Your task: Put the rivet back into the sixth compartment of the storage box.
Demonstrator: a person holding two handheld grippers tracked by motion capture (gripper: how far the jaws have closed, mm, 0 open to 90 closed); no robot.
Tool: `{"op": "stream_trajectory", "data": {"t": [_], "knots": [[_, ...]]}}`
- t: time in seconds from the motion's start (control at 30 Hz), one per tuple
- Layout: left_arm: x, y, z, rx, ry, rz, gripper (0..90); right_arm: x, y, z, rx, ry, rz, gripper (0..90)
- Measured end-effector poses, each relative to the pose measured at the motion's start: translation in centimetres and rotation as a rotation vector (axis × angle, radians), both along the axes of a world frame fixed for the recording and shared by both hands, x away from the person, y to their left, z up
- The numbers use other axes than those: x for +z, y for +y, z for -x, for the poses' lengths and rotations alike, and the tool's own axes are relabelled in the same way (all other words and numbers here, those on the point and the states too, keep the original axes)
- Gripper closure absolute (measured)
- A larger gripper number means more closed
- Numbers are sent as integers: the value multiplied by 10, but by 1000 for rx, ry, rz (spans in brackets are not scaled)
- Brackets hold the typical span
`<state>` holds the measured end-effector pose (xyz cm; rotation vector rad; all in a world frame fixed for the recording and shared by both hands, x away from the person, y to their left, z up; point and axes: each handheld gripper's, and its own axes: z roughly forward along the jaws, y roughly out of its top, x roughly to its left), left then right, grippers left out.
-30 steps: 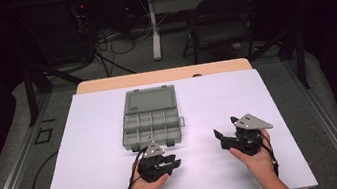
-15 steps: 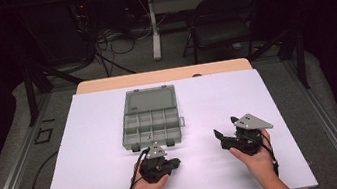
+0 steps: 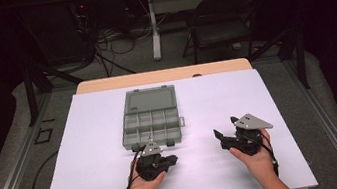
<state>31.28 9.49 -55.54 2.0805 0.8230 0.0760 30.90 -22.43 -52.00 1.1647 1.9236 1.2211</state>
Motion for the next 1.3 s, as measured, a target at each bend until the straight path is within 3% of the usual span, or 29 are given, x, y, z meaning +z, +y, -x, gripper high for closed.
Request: {"op": "stream_trajectory", "data": {"t": [0.2, 0.63, 1.13, 1.3], "knots": [[11, 13, -7, 22, 4, 19, 861, 0, 0, 0, 1, 0, 0, 231], [29, 49, -23, 140, -27, 58, 861, -1, 1, -1, 4, 2, 2, 231], [31, 63, -33, 200, -35, 57, 861, -1, 1, -1, 6, 2, 3, 231], [35, 67, -44, 234, -53, 75, 861, -2, 2, -1, 5, 6, 3, 231]]}}
